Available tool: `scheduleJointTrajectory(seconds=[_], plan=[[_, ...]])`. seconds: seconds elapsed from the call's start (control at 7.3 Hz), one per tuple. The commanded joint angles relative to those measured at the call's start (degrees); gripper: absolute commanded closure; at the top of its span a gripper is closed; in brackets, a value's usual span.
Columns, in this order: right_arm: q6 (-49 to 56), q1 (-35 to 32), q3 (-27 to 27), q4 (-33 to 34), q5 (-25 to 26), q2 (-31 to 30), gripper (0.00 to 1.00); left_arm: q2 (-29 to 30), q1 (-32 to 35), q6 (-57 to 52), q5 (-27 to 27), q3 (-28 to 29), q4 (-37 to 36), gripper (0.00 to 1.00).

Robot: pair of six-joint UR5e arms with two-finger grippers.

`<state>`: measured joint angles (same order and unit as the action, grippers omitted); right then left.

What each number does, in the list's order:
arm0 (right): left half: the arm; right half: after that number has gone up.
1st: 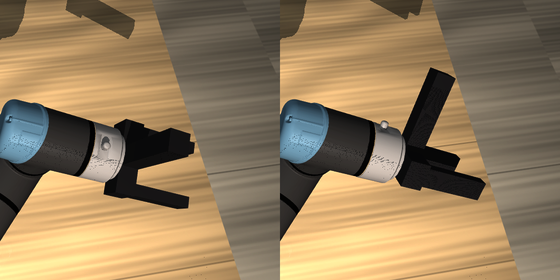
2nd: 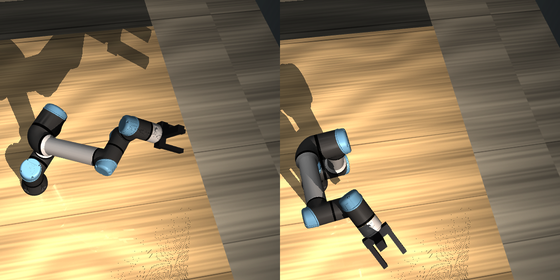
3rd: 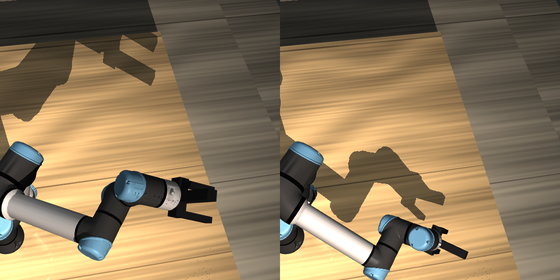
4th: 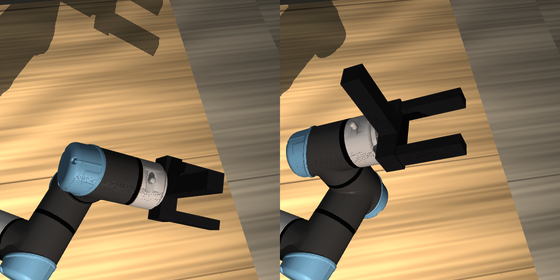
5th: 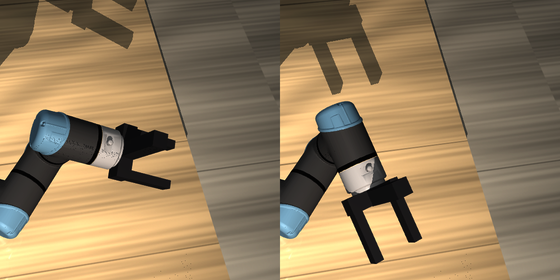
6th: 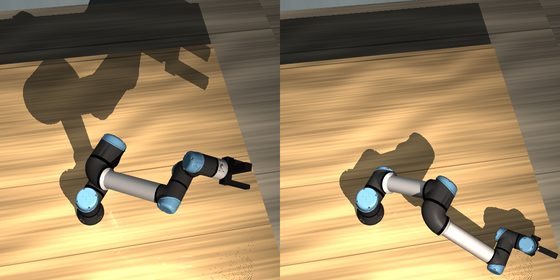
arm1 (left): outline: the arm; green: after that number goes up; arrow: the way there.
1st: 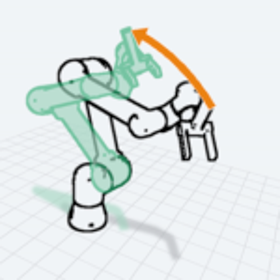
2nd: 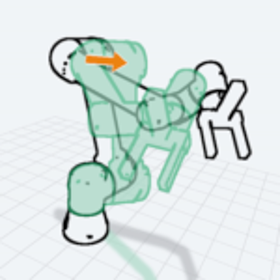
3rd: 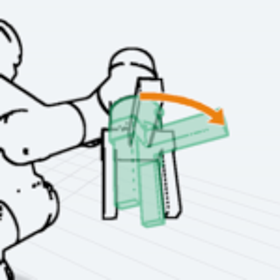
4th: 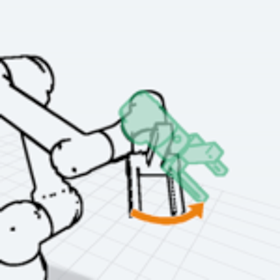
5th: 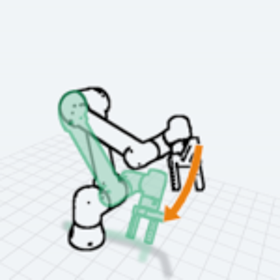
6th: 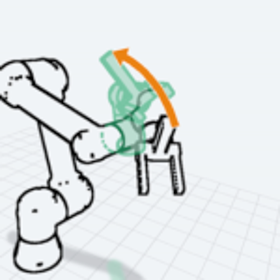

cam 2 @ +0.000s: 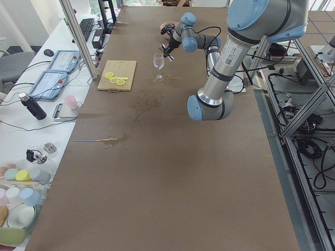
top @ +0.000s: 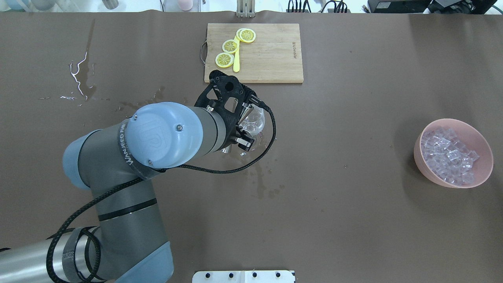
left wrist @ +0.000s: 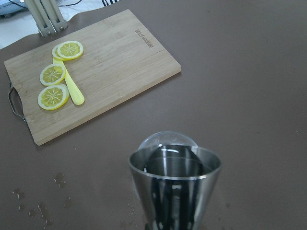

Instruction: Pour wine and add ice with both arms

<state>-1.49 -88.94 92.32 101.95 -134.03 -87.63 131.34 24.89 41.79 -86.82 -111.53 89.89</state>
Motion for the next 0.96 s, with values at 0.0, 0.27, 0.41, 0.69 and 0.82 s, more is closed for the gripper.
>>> scheduleJointTrajectory(seconds=[0.0,0.27,0.41,0.69,0.82], plan=[[0.0,0.0,0.1,0.0,0.0,0.0,0.00,1.1,0.9,-0.7,-2.0,0.1,-2.6,1.00],[0.0,0.0,0.0,0.0,0.0,0.0,0.00,5.1,1.4,-0.9,-3.6,1.8,-8.0,1.00],[0.0,0.0,0.0,0.0,0.0,0.0,0.00,6.3,1.6,-1.9,-3.7,2.5,-9.5,1.00],[-0.1,0.0,0.0,0.0,0.0,0.0,0.00,6.2,2.2,-2.0,-4.5,2.6,-9.7,1.00],[0.0,0.0,0.0,0.0,-0.1,0.0,0.00,6.3,2.1,-2.0,-4.6,2.6,-9.9,1.00]])
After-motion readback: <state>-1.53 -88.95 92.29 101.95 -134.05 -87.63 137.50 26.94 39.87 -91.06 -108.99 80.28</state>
